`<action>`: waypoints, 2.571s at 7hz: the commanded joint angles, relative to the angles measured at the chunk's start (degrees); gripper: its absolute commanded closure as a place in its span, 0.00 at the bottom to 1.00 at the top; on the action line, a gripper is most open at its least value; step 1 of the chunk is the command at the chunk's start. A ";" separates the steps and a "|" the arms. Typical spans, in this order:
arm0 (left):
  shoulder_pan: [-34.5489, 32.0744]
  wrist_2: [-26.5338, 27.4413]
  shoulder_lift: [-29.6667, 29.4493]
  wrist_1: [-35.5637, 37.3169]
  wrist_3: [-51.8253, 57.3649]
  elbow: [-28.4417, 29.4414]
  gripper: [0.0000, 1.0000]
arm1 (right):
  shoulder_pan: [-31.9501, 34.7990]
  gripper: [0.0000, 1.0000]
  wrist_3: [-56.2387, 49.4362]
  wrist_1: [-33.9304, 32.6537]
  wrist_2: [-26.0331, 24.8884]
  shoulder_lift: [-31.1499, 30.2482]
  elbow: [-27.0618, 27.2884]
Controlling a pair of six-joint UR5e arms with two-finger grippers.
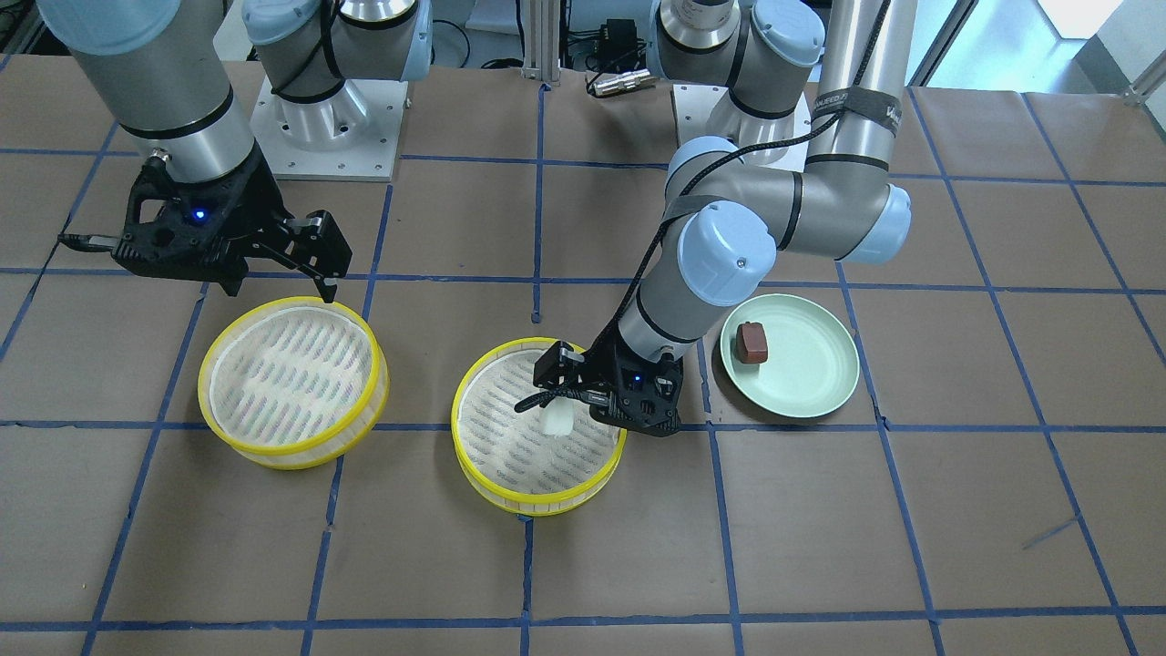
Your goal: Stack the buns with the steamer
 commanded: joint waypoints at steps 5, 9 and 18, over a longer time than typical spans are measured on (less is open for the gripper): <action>4.14 7.95 5.44 -6.71 9.78 -3.61 0.00 | -0.43 0.00 -0.08 -0.16 0.18 -0.19 -0.16; 10.68 27.67 9.52 -13.62 30.43 -13.98 0.00 | -0.51 0.00 -0.08 -0.25 0.10 -0.19 0.11; 14.37 27.87 7.41 -16.96 30.08 -12.68 1.00 | -0.25 0.00 -0.08 -0.52 0.10 -0.36 1.25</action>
